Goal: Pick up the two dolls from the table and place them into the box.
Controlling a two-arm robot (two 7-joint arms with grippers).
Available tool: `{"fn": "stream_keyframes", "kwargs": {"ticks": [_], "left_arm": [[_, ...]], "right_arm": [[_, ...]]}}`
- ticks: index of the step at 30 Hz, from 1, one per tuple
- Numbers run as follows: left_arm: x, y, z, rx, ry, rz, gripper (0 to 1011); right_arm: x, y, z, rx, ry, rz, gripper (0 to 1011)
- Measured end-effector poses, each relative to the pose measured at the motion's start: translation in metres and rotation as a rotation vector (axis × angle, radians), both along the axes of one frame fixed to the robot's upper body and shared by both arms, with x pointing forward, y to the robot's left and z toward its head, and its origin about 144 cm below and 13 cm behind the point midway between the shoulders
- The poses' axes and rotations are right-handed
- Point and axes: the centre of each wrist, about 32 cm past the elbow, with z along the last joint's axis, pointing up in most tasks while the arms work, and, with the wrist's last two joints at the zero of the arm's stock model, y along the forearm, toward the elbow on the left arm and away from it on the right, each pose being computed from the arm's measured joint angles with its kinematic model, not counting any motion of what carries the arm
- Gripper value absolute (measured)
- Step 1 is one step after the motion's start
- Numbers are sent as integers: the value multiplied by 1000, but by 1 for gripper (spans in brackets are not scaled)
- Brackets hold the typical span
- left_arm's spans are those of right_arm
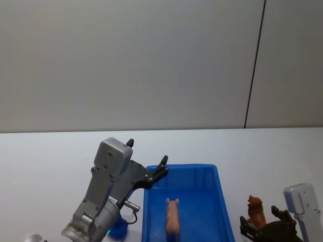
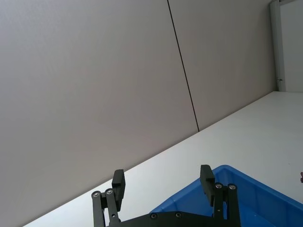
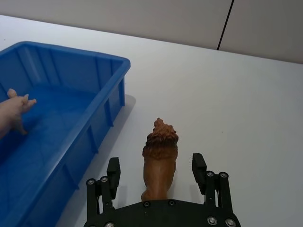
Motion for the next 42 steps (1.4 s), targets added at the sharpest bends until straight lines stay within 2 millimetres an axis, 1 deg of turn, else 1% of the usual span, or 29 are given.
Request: {"fn": "stream_keyframes", "kwargs": {"ticks": [4,5,6,7,8,10,11,12,14,15,19,20,21,33,42], "left_arm": [[0,0,0,0,0,0,1001],[0,0,0,0,0,0,1001],[0,0,0,0,0,0,1001],[0,0,0,0,0,0,1001],[0,0,0,0,0,0,1001],[0,0,0,0,0,0,1001],[0,0,0,0,0,0,1001],[0,0,0,0,0,0,1001],[0,0,0,0,0,0,1001],[0,0,0,0,0,0,1001],[0,0,0,0,0,0,1001],[0,0,0,0,0,0,1001],[0,0,0,0,0,0,1001],[0,0,0,0,0,0,1001],[0,0,0,0,0,0,1001]], "right_arm": [[1,0,-5,-1,15,4,878],[1,0,-5,-1,17,4,878],[1,1,-7,-1,21,5,831],[1,1,-7,-2,23,5,808],[1,1,-8,-3,26,6,755],[1,1,-10,-4,28,6,704],[1,1,-10,-4,28,6,704],[1,2,-10,-5,28,6,643],[1,2,-10,-7,28,5,589],[1,2,-10,-7,28,5,589],[-1,3,-10,-13,24,-2,418],[-1,3,-10,-14,23,-3,418],[-1,3,-9,-15,18,-6,369],[-2,3,1,-10,-38,-13,357],[2,5,14,29,-123,43,357]]}}
